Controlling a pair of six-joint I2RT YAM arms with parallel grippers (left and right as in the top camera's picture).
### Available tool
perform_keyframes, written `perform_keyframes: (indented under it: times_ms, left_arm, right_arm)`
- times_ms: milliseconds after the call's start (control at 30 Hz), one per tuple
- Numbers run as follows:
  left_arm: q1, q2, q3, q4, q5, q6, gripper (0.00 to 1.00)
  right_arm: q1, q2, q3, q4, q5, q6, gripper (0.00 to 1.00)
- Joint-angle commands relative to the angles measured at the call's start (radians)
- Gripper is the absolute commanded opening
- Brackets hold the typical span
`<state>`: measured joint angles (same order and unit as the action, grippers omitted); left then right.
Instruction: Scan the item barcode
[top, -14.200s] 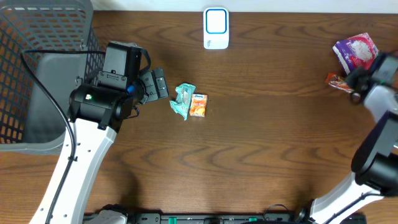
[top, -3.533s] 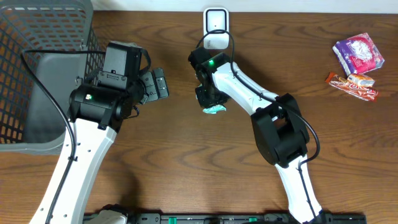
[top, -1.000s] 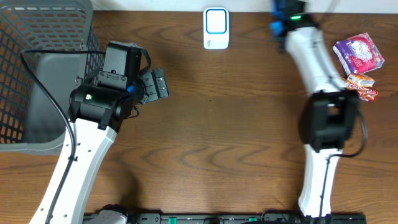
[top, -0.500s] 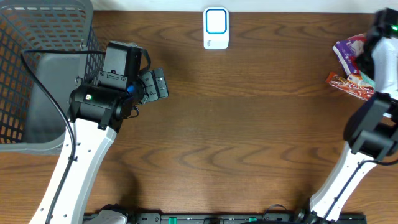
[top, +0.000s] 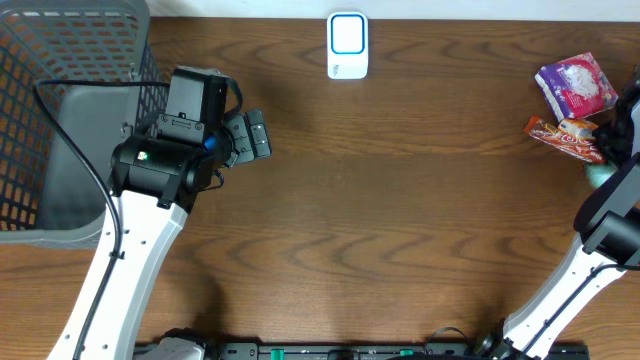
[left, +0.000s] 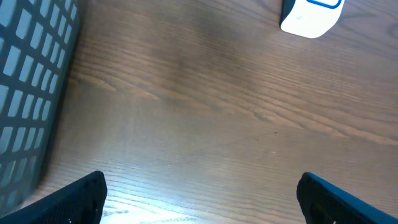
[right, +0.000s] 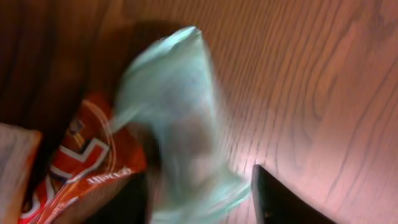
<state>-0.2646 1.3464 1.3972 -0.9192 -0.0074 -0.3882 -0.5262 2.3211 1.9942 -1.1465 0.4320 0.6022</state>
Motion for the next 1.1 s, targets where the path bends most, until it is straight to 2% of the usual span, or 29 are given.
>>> perform_keyframes:
  times_ms: [0,33,100,200,300,600,767,867,1067]
  left_arm:
    - [0.0,0.0,0.0,-0.004,-0.02,0.009,0.98]
    - [0.0,0.0,0.0,-0.004,-0.02,0.009,0.98]
    - [0.0,0.0,0.0,-0.004,-0.02,0.009,0.98]
    - [0.0,0.0,0.0,-0.004,-0.02,0.009,0.98]
    - [0.0,0.0,0.0,-0.004,-0.02,0.009,0.98]
    - [0.0,0.0,0.0,-0.004,-0.02,0.009,0.98]
    - [0.0,0.0,0.0,-0.004,-0.02,0.009,0.98]
    - [0.0,0.0,0.0,-0.004,-0.02,0.009,0.98]
    - [0.0,0.0,0.0,-0.004,-0.02,0.009,0.98]
  right_arm:
    - [0.008,-0.066,-0.005,-0.016,-0.055,-0.088,0.79]
    - [0.011,-0.082,-0.005,-0.029,-0.083,-0.095,0.9]
    - [0.015,-0.134,-0.005,-0.064,-0.145,-0.095,0.99]
    - [0.024,-0.238,-0.005,-0.111,-0.261,-0.095,0.99]
    - [0.048,-0.44,-0.005,-0.195,-0.364,-0.093,0.99]
    - [0.222,-0.851,-0.056,-0.289,-0.371,-0.107,0.99]
    - [0.401,-1.064,-0.239,-0.251,-0.368,-0.108,0.99]
    - [0.503,-1.167,-0.375,-0.226,-0.38,-0.054,1.0]
    - [0.617,-1.276,-0.583,-0.283,-0.53,0.011,0.99]
